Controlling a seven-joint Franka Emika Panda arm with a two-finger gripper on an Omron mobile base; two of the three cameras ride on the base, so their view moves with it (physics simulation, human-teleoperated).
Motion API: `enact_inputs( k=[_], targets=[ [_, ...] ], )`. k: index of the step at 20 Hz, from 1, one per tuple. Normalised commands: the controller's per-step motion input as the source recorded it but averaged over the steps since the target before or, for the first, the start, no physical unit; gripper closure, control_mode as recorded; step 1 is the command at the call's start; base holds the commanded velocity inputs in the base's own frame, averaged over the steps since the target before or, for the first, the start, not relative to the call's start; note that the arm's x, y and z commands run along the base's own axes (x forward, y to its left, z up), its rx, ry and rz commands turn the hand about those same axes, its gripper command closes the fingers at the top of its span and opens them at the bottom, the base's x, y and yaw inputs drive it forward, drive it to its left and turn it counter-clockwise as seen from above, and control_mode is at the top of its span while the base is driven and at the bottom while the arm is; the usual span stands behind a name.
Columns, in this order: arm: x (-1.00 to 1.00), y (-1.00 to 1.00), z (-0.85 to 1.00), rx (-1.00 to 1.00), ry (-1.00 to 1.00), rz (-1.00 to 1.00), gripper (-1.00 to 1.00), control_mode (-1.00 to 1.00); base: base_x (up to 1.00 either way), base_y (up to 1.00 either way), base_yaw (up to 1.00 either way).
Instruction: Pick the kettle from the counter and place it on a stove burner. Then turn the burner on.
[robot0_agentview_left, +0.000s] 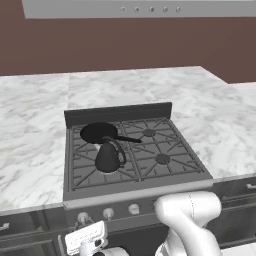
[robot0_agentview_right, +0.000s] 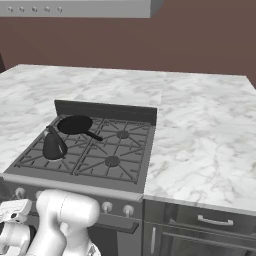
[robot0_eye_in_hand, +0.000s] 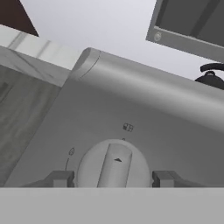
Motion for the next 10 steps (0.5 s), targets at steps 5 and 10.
enact_inputs(
  k=[5,10],
  targets=[
    [0.0,0.14,0.0,-0.03,0.0,0.01,1.0,-1.0,0.0,0.0,0.0],
    [0.0,0.2,-0.04,-0.14,0.01,0.15,1.0,-1.0,0.0,0.0,0.0]
  ],
)
